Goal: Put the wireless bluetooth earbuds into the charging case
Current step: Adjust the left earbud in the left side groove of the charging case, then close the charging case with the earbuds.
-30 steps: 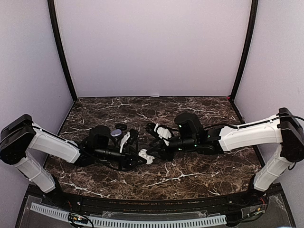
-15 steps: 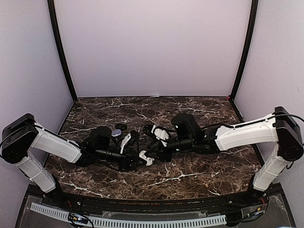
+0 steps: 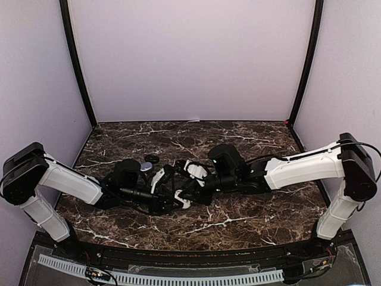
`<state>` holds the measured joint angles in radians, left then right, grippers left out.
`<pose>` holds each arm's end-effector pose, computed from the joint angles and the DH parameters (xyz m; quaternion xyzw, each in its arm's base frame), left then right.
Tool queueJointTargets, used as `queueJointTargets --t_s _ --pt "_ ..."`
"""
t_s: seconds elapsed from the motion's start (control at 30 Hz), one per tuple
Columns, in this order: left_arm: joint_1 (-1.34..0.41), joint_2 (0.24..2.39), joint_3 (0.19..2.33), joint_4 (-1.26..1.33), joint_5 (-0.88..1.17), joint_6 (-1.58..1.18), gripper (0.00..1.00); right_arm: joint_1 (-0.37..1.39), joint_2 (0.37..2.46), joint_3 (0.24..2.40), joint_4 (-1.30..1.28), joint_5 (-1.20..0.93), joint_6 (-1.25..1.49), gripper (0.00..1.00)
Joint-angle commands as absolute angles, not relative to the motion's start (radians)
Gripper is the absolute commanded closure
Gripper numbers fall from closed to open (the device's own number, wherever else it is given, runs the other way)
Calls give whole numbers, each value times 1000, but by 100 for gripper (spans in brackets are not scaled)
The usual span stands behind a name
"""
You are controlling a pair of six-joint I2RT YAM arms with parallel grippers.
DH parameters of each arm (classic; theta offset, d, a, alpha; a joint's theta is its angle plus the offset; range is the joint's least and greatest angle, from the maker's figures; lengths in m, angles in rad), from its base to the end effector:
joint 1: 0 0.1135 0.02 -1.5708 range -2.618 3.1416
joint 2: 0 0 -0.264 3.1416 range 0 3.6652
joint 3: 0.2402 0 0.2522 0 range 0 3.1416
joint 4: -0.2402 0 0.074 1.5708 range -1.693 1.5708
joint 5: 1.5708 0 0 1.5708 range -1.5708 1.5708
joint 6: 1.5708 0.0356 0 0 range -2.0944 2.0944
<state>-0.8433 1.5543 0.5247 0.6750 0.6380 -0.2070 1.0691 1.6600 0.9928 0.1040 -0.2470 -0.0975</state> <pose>0.1767 -0.2303 0.1628 0.4140 0.6842 -0.4947 0.3403 0.1678 0.3241 0.2141 -0.5283 0.6926 0.3191 0.3733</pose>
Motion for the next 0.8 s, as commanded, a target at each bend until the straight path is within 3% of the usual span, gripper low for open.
queueJointTargets --t_s 0.0,0.2,0.43,0.77 --pt "-848 1540 550 731 668 -199 85 1082 1671 999 103 -240 -99 66" --pt "-848 1539 535 742 666 -194 85 1022 1607 927 157 -465 -66 60" --pt "-848 1523 527 746 674 -178 85 951 1518 845 234 -513 -20 59" --pt "-851 1498 469 877 779 -138 85 897 1630 888 256 -479 20 87"
